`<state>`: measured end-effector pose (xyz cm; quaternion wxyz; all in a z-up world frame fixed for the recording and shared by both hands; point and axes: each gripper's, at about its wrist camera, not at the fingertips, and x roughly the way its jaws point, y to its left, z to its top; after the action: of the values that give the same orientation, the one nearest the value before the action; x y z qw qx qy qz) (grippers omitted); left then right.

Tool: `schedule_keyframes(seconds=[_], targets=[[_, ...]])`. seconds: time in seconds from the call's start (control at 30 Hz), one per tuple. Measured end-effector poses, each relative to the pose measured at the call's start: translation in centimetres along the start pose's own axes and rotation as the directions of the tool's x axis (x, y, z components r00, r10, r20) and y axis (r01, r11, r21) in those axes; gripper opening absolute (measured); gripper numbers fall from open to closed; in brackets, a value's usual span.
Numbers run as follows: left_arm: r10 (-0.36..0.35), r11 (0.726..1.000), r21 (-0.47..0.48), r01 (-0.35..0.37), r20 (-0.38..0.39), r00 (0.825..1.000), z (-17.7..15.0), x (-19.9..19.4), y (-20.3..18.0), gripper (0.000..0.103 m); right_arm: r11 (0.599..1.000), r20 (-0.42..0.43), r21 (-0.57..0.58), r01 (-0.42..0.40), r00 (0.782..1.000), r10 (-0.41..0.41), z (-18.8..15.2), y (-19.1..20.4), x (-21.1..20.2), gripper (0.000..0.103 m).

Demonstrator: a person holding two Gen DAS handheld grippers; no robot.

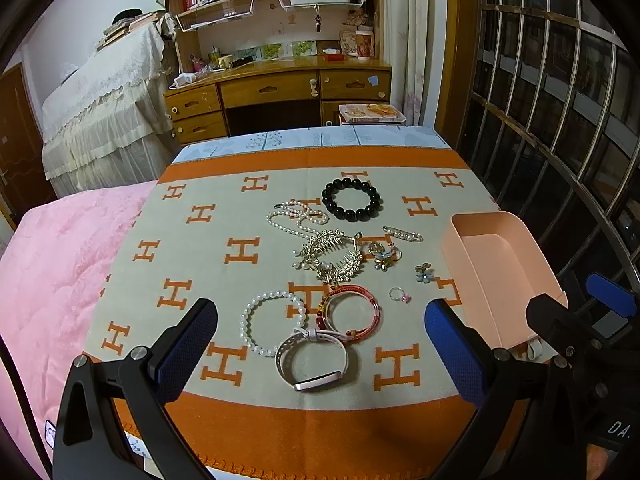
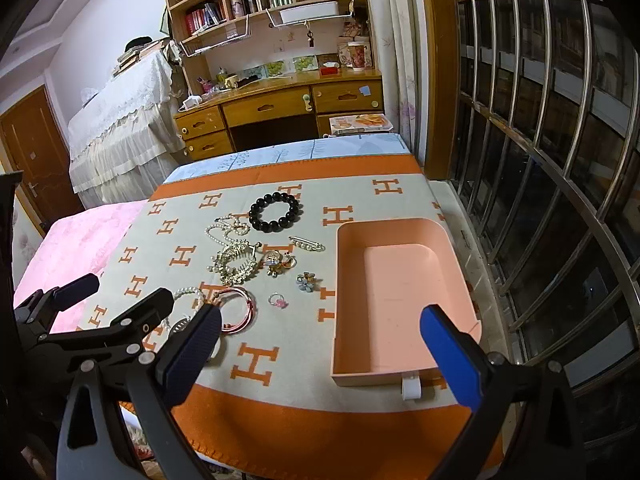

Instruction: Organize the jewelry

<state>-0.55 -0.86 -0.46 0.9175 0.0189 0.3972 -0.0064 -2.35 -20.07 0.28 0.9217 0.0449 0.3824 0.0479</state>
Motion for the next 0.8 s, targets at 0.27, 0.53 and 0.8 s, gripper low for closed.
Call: schedule_keyframes(seconds=[0.27, 0.53, 0.8], targets=[[-0.003, 1.0, -0.002, 0.003, -0.008, 1.0, -0.02, -0.15, 0.09, 0.102, 1.0, 0.001, 0.003, -0.003, 1.0, 0.003, 0.02, -0.12, -0.25, 0.1], [-0.009, 1.0, -0.008, 0.008, -0.023, 1.0, -0.06, -0.09, 0.34, 0.102, 1.0, -0.006, -0.001, 0.005, 1.0, -0.005, -0.05, -0.12, -0.17, 0.1], [-0.017, 1.0, -0.008, 0.017, -0.023, 1.0, -0.09, -0.19, 0.56, 0.102, 1.0, -0.012, 0.001, 0.008, 1.0, -0.008, -0.05, -0.14, -0.16, 0.1]])
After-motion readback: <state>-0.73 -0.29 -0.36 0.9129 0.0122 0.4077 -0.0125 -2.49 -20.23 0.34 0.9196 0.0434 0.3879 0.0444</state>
